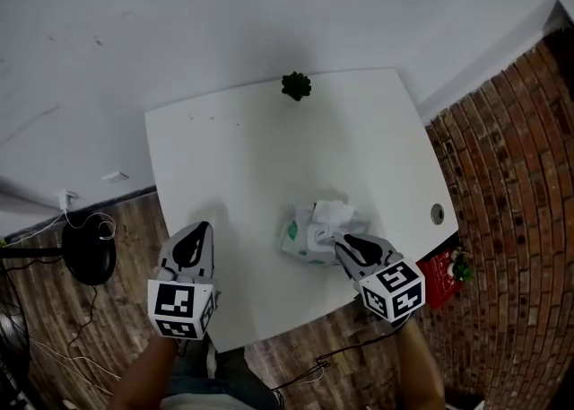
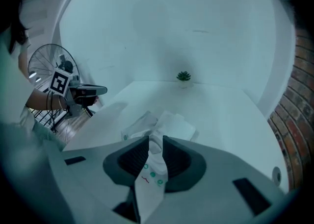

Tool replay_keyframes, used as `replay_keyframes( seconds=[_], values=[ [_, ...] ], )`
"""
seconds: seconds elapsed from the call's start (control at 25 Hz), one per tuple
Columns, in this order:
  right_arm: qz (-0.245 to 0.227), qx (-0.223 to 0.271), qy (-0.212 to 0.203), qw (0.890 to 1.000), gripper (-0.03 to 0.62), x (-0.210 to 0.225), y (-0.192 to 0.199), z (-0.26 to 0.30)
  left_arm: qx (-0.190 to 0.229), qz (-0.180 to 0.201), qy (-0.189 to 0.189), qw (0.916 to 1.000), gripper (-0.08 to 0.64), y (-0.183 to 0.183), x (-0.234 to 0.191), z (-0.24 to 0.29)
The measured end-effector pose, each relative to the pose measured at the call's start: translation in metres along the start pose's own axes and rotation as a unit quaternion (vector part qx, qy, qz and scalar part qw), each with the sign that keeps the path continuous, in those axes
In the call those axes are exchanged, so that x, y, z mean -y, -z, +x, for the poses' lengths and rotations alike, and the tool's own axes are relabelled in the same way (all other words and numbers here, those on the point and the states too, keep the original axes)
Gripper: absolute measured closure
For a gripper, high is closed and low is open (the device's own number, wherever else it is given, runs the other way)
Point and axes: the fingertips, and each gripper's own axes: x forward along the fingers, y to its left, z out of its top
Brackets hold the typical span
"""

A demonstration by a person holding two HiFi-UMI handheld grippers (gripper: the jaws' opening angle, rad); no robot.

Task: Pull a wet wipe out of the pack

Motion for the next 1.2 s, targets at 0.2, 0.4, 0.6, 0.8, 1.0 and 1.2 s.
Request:
replay_keyframes(
  seconds=[0.2,0.4,0.6,0.8,1.0,1.2],
  values=[
    [-0.03,-0.041,-0.038,0.998,0.505,0.002,0.001,0.012,-0.006,-0.008,-0.013,0.9999,0.56,0.005,-0.016,-0.001],
    [-0.039,-0.08,-0.094,0.992,0.505,0.002,0.007,0.018,-0.011,-0.016,-0.025,0.9995,0.56,0.008,-0.03,0.0],
    [-0.06,-0.11,-0.133,0.983,0.505,-0.001,0.009,0.022,-0.013,-0.023,-0.032,0.9991,0.56,0.009,-0.041,0.002],
    [-0.072,-0.137,-0.151,0.976,0.506,0.0,0.014,0.027,-0.015,-0.027,-0.034,0.999,0.56,0.011,-0.046,0.005],
    [-0.067,-0.152,-0.17,0.971,0.509,-0.002,0.017,0.03,-0.019,-0.029,-0.036,0.9988,0.56,0.013,-0.051,0.006],
    [-0.063,-0.168,-0.187,0.966,0.517,-0.005,0.02,0.032,-0.019,-0.031,-0.041,0.9985,0.56,0.014,-0.058,0.006]
  ],
)
